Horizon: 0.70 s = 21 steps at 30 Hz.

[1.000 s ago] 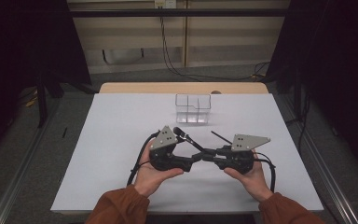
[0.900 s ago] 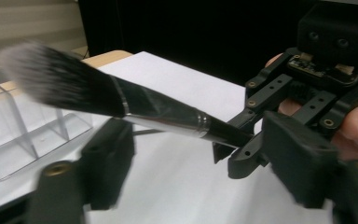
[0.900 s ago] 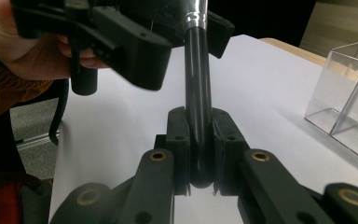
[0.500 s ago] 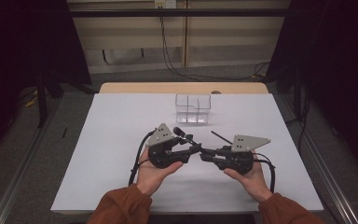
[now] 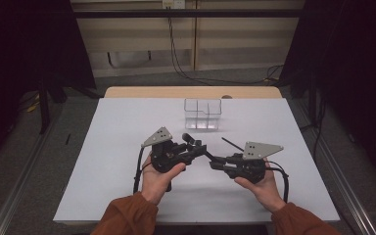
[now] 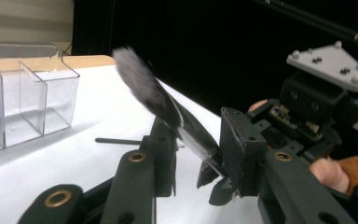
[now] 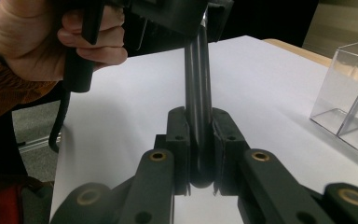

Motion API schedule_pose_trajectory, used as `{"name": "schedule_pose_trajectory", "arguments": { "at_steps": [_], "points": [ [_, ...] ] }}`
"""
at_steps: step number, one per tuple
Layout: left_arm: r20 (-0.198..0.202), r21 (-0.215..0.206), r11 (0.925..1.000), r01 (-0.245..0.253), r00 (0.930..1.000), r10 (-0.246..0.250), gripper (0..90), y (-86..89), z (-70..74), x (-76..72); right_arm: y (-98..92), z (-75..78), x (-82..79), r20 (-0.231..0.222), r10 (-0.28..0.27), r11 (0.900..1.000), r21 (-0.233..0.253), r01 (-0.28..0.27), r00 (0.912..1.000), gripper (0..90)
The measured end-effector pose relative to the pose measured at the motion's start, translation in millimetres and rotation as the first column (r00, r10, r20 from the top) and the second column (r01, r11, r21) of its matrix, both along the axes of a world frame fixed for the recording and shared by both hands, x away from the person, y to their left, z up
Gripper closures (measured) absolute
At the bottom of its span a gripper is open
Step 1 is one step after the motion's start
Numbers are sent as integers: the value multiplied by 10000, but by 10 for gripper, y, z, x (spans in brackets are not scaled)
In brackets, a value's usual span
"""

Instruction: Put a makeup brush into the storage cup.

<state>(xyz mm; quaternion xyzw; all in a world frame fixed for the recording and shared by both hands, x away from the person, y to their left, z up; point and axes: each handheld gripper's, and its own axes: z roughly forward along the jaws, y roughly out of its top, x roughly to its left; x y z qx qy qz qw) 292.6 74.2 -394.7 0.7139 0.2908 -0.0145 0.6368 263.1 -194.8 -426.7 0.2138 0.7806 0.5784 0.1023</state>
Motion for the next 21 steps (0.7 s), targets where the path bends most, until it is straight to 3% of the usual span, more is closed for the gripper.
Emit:
{"name": "schedule_pose_trajectory", "arguments": {
  "at_steps": [6, 14, 18, 21],
  "points": [
    [-39, -129, 9996, 244, 9997, -245, 736, 6, 22, -22, 30, -26, -3, -69, 160, 9999, -48, -160, 9998, 797],
    [232, -153, 9981, 593, 9980, -590, 785, -43, 77, -84, 32, -54, 14, -310, 242, 9996, 124, -238, 9992, 770],
    [360, -54, 9972, 740, 9966, -737, 795, -63, 85, -91, 22, -52, 21, -387, 178, 9997, 195, -171, 9991, 715],
    [357, -4, 9974, 727, 9967, -726, 795, -49, 82, -77, 16, -46, 20, -400, 116, 9997, 225, -107, 9991, 616]
  ]
}}
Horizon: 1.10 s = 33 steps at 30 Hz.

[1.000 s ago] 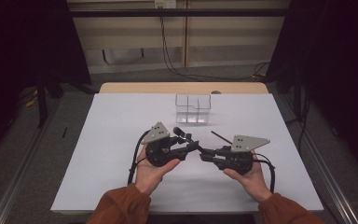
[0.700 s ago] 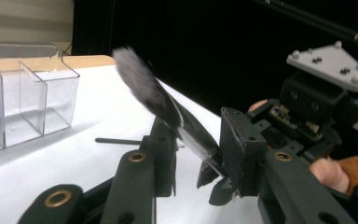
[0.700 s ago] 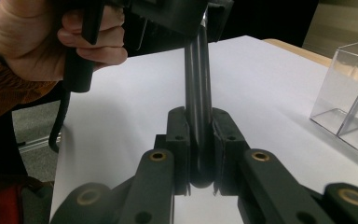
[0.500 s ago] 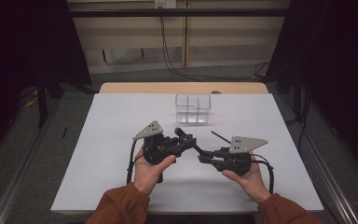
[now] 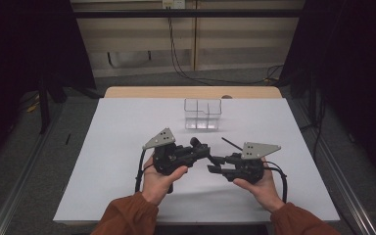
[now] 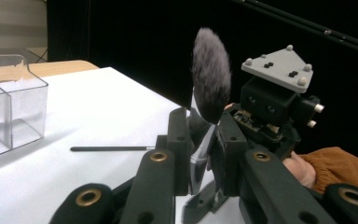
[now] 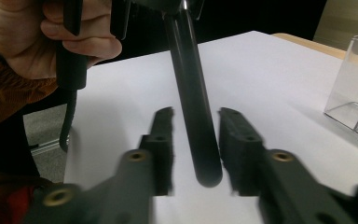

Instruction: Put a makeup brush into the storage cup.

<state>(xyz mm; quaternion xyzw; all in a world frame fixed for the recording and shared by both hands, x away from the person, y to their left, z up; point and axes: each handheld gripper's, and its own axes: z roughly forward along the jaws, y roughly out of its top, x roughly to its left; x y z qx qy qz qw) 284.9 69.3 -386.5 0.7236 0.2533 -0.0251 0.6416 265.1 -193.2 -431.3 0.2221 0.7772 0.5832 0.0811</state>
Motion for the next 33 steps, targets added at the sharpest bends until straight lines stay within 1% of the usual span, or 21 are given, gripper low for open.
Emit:
{"name": "schedule_pose_trajectory", "arguments": {
  "at_steps": [2, 5, 8, 10, 14, 17, 18, 19, 21, 23, 26, 29, 32, 33],
  "points": [
    [37, 17, 10000, -50, 10000, 50, 795, 6, 13, -3, -7, 4, 0, -4, 18, 10000, 14, -18, 10000, 588],
    [88, 103, 9999, 39, 10000, -39, 795, 11, 38, -5, -12, 9, 0, -73, 22, 9999, 126, -21, 10000, 485],
    [157, 220, 9998, -2, 9999, -1, 795, 21, 59, -5, -22, 13, 2, -206, -24, 9997, 225, 29, 9998, 394],
    [219, 267, 9996, -23, 9998, 17, 795, 36, 74, 1, -34, 14, 7, -316, -74, 9995, 304, 83, 9995, 353],
    [194, 305, 9995, -57, 9998, 51, 795, 84, 101, 31, -58, 20, 14, -412, -137, 9991, 402, 154, 9991, 308],
    [221, 416, 9991, -41, 9998, 31, 795, 114, 124, 45, -67, 20, 20, -473, -168, 9990, 398, 187, 9987, 255],
    [210, 453, 9990, -50, 9998, 41, 795, 122, 130, 47, -67, 19, 24, -496, -155, 9990, 402, 175, 9987, 249],
    [201, 554, 9984, -99, 9998, 88, 795, 132, 142, 51, -67, 19, 24, -490, -155, 9991, 379, 174, 9987, 247],
    [200, 687, 9976, -72, 9998, 59, 794, 148, 161, 63, -63, 19, 24, -538, -167, 9991, 393, 188, 9984, 208],
    [83, 761, 9971, -77, 9999, 71, 794, 156, 176, 74, -61, 19, 25, -536, -215, 9990, 384, 236, 9983, 185],
    [35, 904, 9959, -44, 10000, 41, 795, 179, 197, 97, -64, 15, 32, -691, -350, 9982, 462, 383, 9970, 135],
    [-84, 965, 9953, -57, 9999, 66, 794, 211, 224, 124, -80, 20, 38, -715, -506, 9973, 495, 542, 9962, 96],
    [-88, 1129, 9936, -30, 10000, 40, 794, 249, 266, 151, -90, 29, 37, -679, -556, 9967, 545, 594, 9961, 67],
    [-53, 1090, 9940, -89, 9999, 95, 794, 254, 273, 155, -92, 32, 35, -674, -546, 9968, 548, 583, 9962, 54]
  ]
}}
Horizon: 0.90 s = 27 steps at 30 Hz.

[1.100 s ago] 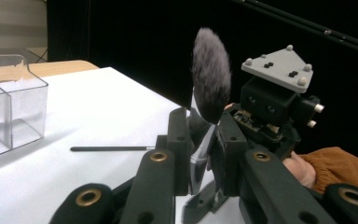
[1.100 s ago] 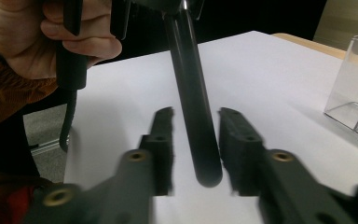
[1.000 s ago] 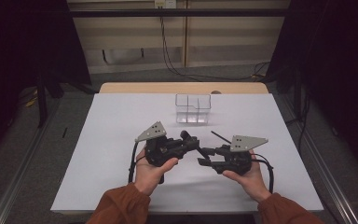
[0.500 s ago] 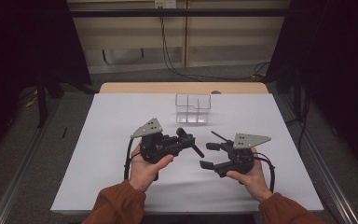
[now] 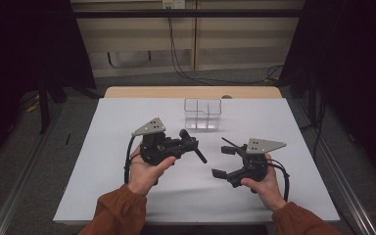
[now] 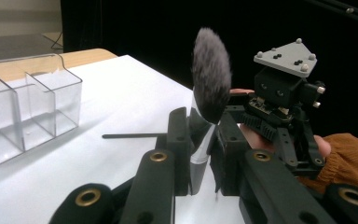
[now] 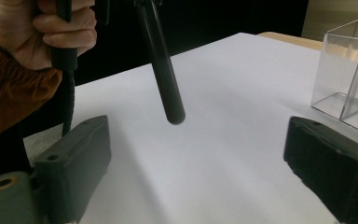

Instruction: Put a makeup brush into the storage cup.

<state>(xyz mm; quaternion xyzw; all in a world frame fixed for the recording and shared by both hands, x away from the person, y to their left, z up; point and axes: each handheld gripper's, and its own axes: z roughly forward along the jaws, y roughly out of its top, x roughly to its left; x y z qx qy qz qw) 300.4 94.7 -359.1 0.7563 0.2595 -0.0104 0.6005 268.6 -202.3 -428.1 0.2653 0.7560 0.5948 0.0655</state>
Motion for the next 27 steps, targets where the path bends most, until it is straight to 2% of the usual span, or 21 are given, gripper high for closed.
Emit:
{"name": "schedule_pose_trajectory", "arguments": {
  "at_steps": [7, 14, 18, 19, 21, 23, 27],
  "points": [
    [-43, 551, 9983, 186, 9998, -184, 794, -33, 41, 25, -28, 12, -8, 42, -61, 9999, 88, 60, 10000, 7],
    [189, 1242, 9901, 662, 9974, -691, 795, -208, 194, 82, -36, 18, -7, -83, -42, 10000, -58, 41, 10000, 1],
    [4, 1480, 9858, 794, 9968, -804, 794, -257, 191, 85, -40, 25, -8, -63, -61, 9999, -143, 60, 10000, 1],
    [40, 1650, 9839, 680, 9976, -696, 795, -269, 185, 85, -40, 23, -8, -89, -64, 9999, -152, 63, 9999, 1],
    [-130, 2114, 9756, 602, 9982, -587, 795, -302, 164, 95, -38, 21, -6, -138, 27, 9995, -304, -31, 9999, 1],
    [-526, 2581, 9613, 962, 9950, -854, 795, -335, 136, 119, -30, 22, -12, -103, 90, 9990, -436, -95, 9999, 1],
    [-664, 2790, 9522, 1243, 9917, -1100, 794, -377, 76, 123, -18, 29, -19, -1, 329, 9988, -352, -329, 9995, 1]
  ]
}}
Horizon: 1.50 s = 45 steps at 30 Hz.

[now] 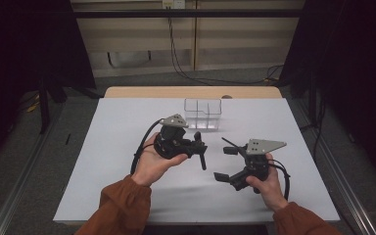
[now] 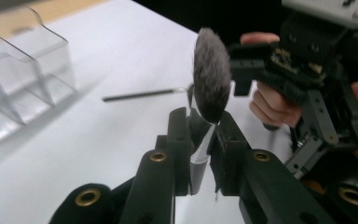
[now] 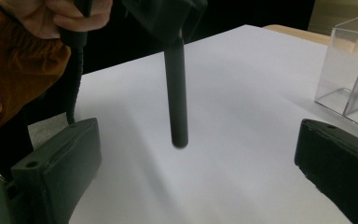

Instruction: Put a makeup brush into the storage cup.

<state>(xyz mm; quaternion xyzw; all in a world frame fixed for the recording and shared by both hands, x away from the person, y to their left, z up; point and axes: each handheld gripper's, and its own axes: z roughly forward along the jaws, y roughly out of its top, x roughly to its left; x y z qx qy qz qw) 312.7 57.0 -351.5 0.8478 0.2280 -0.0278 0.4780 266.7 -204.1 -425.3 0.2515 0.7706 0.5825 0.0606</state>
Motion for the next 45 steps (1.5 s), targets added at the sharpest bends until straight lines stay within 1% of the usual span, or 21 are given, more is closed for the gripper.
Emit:
{"name": "schedule_pose_trajectory", "arguments": {
  "at_steps": [4, 5, 7, 11, 14, 17, 19, 20, 21, 23, 25, 27, 30, 32, 33, 34, 36, 37, 38, 41, 45],
  "points": [
    [-108, 229, 9997, 48, 9999, -46, 794, -21, -5, 0, 7, -1, -3, 18, 152, 9999, -35, -151, 9999, 1],
    [-121, 194, 9998, 99, 9999, -97, 795, -23, -1, -3, 8, -1, -9, 49, 140, 9999, -22, -140, 9999, 1],
    [-158, 205, 9995, 239, 9996, -236, 795, -25, 6, -8, 17, 6, -24, 314, 51, 9999, -89, -48, 9995, 2],
    [-193, 180, 9986, 502, 9986, -499, 794, -38, -1, -18, 51, -2, -20, 283, 423, 9991, 17, -423, 9987, 3],
    [-257, 312, 9976, 612, 9978, -604, 794, -54, -14, -30, 99, -26, -24, 508, 886, 9960, -139, -880, 9948, 20],
    [-268, 414, 9960, 787, 9966, -776, 794, -83, -32, -45, 134, -34, -19, 662, 900, 9957, -270, -884, 9937, 16],
    [-273, 395, 9961, 785, 9966, -774, 794, -94, -36, -47, 147, -45, -9, 787, 902, 9956, -340, -877, 9928, 39],
    [-283, 380, 9961, 794, 9965, -784, 794, -98, -37, -48, 159, -48, -5, 757, 744, 9962, -502, -707, 9944, 87],
    [-300, 362, 9962, 798, 9964, -787, 794, -103, -40, -49, 161, -51, -3, 698, 692, 9966, -503, -658, 9952, 117],
    [-321, 337, 9959, 844, 9960, -833, 794, -108, -48, -50, 167, -59, -1, 590, 856, 9957, -413, -833, 9946, 139],
    [-333, 365, 9960, 811, 9962, -799, 794, -112, -59, -50, 186, -50, -12, 707, 886, 9954, -417, -858, 9936, 149],
    [-337, 380, 9957, 847, 9959, -835, 794, -117, -68, -49, 199, -43, -13, 661, 1219, 9925, -169, -1210, 9903, 153],
    [-391, 352, 9960, 816, 9960, -802, 794, -127, -81, -54, 247, -34, -19, 616, 1106, 9939, -123, -1100, 9920, 207],
    [-414, 259, 9966, 786, 9961, -775, 793, -130, -91, -53, 282, -42, -22, 547, 1045, 9945, -138, -1039, 9930, 215],
    [-444, 287, 9968, 752, 9963, -739, 794, -134, -96, -55, 292, -47, -23, 548, 1020, 9947, -222, -1009, 9933, 257],
    [-473, 294, 9971, 708, 9965, -693, 794, -136, -100, -54, 301, -56, -24, 616, 974, 9951, -257, -960, 9933, 344],
    [-519, 286, 9970, 712, 9962, -697, 794, -142, -114, -49, 308, -68, -15, 550, 959, 9953, -196, -950, 9939, 420],
    [-508, 320, 9969, 722, 9962, -705, 794, -143, -117, -47, 307, -68, -13, 547, 946, 9955, -133, -940, 9940, 481],
    [-508, 336, 9968, 724, 9962, -706, 794, -145, -119, -47, 305, -70, -8, 565, 932, 9956, -24, -932, 9940, 528],
    [-521, 350, 9969, 710, 9962, -691, 794, -152, -123, -49, 310, -75, -9, 637, 808, 9967, 17, -810, 9947, 641],
    [-517, 399, 9973, 612, 9969, -591, 794, -150, -130, -49, 316, -95, -9, 638, 702, 9975, 37, -706, 9955, 681]
  ]
}}
